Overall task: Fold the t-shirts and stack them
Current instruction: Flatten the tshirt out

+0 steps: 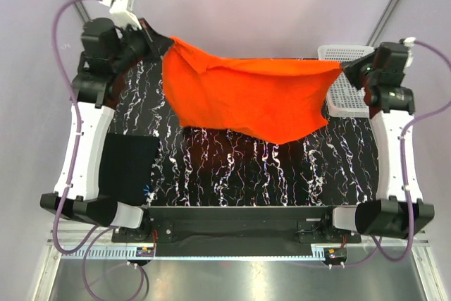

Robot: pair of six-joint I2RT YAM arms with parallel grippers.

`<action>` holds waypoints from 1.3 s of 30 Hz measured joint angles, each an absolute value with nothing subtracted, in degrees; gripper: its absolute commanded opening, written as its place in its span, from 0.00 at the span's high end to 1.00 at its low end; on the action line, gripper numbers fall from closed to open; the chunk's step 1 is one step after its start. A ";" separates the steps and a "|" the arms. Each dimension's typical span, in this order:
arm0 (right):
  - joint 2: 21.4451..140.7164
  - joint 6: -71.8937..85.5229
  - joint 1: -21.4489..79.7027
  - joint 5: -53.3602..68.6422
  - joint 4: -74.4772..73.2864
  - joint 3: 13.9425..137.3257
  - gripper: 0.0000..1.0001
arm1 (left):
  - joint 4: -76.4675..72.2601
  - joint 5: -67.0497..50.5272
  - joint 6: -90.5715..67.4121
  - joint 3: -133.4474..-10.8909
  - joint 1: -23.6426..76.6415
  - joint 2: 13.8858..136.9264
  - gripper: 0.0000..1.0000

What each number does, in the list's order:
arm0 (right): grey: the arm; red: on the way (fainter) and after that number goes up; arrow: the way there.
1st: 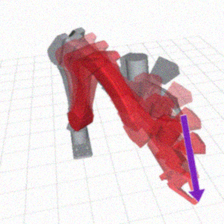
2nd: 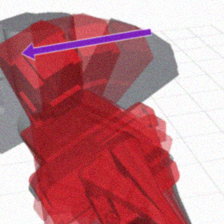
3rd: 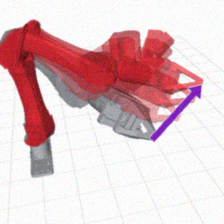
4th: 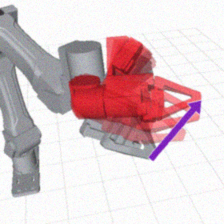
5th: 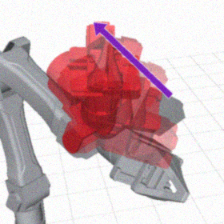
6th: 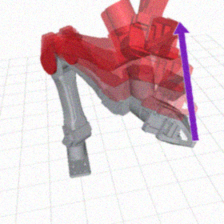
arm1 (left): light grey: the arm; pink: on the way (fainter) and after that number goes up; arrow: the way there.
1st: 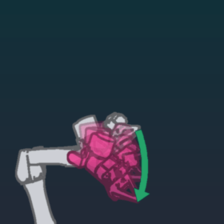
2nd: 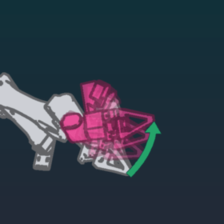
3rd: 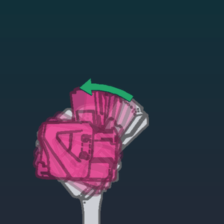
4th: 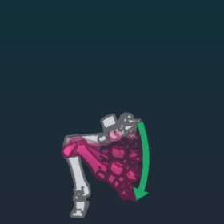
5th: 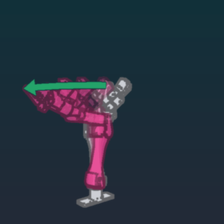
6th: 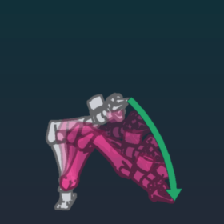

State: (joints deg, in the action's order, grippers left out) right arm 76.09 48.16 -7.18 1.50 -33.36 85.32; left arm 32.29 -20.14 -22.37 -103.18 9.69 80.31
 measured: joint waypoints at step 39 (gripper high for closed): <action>50.70 52.16 -7.18 3.16 -51.88 68.95 1.00 | 26.35 -1.04 4.38 -88.01 18.06 78.52 1.00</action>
State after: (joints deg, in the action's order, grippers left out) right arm 50.70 52.16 -7.18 3.16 -51.88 68.95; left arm 26.35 -1.04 4.38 -88.01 18.06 78.52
